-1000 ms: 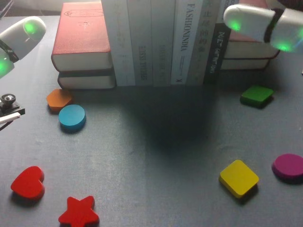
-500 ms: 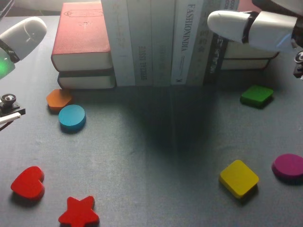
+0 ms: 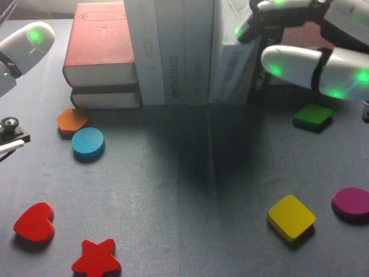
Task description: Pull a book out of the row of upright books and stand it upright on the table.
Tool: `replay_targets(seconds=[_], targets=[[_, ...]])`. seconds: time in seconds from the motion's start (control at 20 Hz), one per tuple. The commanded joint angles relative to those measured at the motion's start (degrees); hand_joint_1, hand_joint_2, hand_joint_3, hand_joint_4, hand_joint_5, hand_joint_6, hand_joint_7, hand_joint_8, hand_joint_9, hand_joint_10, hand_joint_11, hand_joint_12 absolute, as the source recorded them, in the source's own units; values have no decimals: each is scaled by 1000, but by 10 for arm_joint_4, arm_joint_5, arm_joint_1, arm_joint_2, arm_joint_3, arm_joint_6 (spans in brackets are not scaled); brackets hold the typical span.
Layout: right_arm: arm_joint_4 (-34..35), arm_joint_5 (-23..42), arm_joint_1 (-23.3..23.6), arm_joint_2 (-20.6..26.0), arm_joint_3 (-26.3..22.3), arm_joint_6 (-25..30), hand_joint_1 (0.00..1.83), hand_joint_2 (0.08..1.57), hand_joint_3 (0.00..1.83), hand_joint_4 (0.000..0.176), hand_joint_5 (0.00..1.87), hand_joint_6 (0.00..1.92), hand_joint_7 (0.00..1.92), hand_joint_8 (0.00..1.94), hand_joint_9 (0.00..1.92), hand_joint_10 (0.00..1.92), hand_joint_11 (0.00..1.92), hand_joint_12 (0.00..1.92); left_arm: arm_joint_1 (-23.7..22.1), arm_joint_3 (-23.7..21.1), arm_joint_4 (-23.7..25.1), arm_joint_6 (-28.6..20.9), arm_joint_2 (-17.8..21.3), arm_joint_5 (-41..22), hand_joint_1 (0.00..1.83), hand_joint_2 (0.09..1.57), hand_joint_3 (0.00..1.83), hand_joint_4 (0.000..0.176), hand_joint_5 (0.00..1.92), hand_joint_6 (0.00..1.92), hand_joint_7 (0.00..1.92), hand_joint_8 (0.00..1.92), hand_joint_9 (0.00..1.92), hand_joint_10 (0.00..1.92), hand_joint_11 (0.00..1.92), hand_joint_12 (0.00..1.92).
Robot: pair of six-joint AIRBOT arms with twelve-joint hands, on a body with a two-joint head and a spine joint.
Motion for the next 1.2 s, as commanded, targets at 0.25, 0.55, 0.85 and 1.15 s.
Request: replay_targets(seconds=[0.25,0.55,0.85,1.15], targets=[[-5,103,-28,-1,-11,38,174,1419,0,0,627,849,201,7,0,0,0,0,-1,-1,-14,-5,-2,-72,179,1370,0,71,100,4,16,5,0,0,0,0],[-31,110,7,10,-8,41,647,1329,0,88,0,3,0,0,0,0,0,0,-1,0,-14,-5,-3,-72,161,1371,0,70,87,1,0,0,0,0,0,0],[-101,33,73,40,-6,41,1058,1108,0,97,0,0,0,0,0,0,0,0,2,0,-17,-5,-3,-71,185,1360,0,92,81,3,0,0,0,0,0,0],[-317,-175,230,39,-24,70,1204,1051,0,100,0,0,0,0,0,0,0,0,6,0,-21,-5,-3,-73,186,1361,0,95,86,4,0,0,0,0,0,0]])
